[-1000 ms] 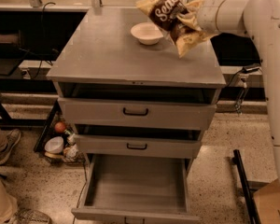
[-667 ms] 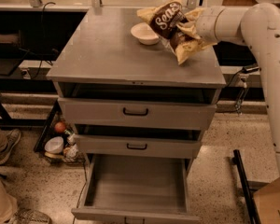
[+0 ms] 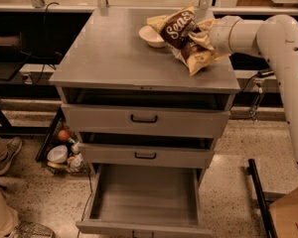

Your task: Pick brown chip bag from bottom drawer and place on counter

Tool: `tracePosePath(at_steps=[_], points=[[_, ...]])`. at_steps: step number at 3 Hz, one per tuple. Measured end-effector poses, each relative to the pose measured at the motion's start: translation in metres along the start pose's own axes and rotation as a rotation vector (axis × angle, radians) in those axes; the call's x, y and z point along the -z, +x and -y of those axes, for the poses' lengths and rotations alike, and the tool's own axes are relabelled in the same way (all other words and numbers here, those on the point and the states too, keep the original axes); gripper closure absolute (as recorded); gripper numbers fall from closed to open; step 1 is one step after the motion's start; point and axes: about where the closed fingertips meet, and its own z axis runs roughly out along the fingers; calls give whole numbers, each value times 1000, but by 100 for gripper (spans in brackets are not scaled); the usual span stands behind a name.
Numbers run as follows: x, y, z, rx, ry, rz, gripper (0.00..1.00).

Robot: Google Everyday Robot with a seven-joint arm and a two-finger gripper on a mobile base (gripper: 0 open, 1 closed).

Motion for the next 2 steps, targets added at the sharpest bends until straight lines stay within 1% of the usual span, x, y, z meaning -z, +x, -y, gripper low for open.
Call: tracePosePath(at_steps=[2], points=[[5, -5, -3, -1, -13, 21, 11]])
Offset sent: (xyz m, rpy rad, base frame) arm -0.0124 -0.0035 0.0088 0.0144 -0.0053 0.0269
